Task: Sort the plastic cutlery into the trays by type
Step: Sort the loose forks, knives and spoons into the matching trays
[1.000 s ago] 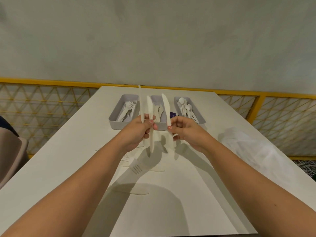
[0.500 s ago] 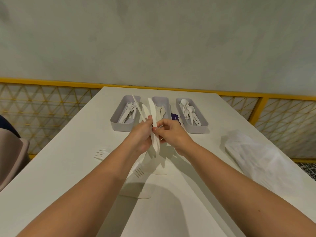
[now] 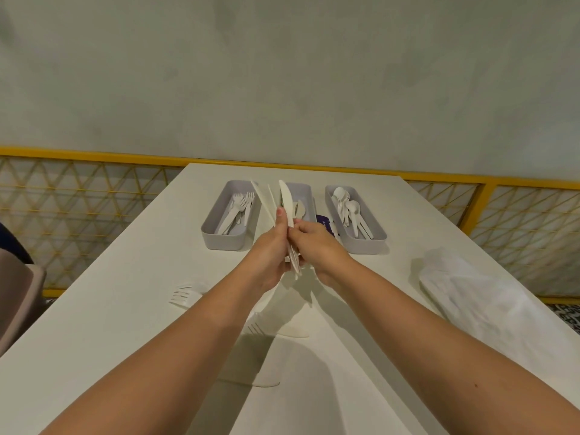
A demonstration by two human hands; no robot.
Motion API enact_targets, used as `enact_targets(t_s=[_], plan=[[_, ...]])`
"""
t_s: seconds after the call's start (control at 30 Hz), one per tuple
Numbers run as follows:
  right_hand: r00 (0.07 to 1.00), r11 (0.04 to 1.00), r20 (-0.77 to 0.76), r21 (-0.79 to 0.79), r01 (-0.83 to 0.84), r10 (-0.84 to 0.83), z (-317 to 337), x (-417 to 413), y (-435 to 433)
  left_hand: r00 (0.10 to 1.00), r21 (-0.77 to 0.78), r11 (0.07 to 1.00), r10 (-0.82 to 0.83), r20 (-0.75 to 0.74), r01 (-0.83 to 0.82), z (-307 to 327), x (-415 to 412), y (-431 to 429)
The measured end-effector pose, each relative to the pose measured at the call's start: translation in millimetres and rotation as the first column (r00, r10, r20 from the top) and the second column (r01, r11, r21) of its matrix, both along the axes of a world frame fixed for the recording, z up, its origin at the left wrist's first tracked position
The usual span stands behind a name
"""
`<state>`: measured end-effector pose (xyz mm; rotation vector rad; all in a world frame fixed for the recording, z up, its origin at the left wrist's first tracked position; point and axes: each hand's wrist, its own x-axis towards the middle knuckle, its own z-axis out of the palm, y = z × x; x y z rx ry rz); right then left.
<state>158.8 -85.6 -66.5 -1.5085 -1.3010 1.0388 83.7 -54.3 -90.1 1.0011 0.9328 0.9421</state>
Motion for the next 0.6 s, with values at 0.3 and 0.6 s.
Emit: enact_targets(t_s=[0.3,0.6], plan=[[0.975,0.987,-0.187,-0.086,-0.139,0.121,3,6,15,0.929,0.2,0.971,-0.052,-0.365,0.133,6,-11,33],[0.975,0.979,-0.104,-0.084,0.188,-0.196,20,36,75,0.662,0.456,0.826,0.141,-0.736,0.331,-7,-14,66]])
